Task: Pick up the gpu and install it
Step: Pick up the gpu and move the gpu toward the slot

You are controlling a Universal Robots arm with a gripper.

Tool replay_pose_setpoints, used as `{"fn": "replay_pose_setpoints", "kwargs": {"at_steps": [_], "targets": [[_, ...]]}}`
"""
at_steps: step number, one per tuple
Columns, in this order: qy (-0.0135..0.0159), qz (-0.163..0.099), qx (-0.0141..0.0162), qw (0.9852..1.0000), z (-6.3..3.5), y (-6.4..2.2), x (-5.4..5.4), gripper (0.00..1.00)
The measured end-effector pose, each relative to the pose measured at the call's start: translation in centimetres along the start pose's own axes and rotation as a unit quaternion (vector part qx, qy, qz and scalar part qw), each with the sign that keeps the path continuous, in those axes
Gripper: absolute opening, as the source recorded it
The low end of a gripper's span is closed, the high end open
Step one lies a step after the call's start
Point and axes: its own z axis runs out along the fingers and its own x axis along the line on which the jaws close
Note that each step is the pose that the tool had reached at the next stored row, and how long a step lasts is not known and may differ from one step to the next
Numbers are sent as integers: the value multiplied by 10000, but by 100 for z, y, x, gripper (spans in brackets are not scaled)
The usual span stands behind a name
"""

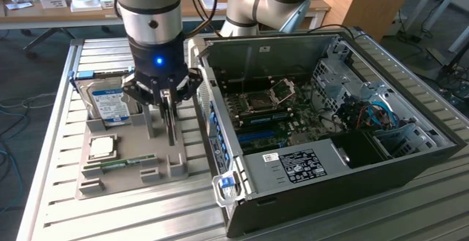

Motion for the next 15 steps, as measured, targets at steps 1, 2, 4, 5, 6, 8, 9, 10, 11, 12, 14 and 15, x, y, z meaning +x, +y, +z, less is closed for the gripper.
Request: {"fn": "replay_pose_setpoints", "kwargs": {"at_steps": [1,2,4,5,6,8,9,10,11,12,14,15], "targets": [[0,0,0,10000,-33,1,-1,27],[0,0,0,10000,-66,3,-2,27],[0,0,0,10000,-134,5,-3,27],[0,0,0,10000,-166,6,-4,27],[0,0,0,10000,-197,7,-4,27],[0,0,0,10000,-259,10,-6,27],[0,0,0,10000,-288,11,-7,27],[0,0,0,10000,-315,12,-7,27],[0,0,0,10000,-338,12,-8,27],[0,0,0,10000,-353,13,-8,27],[-1,0,-1,10000,-361,13,-8,27],[-1,0,-1,10000,-361,13,-8,27]]}}
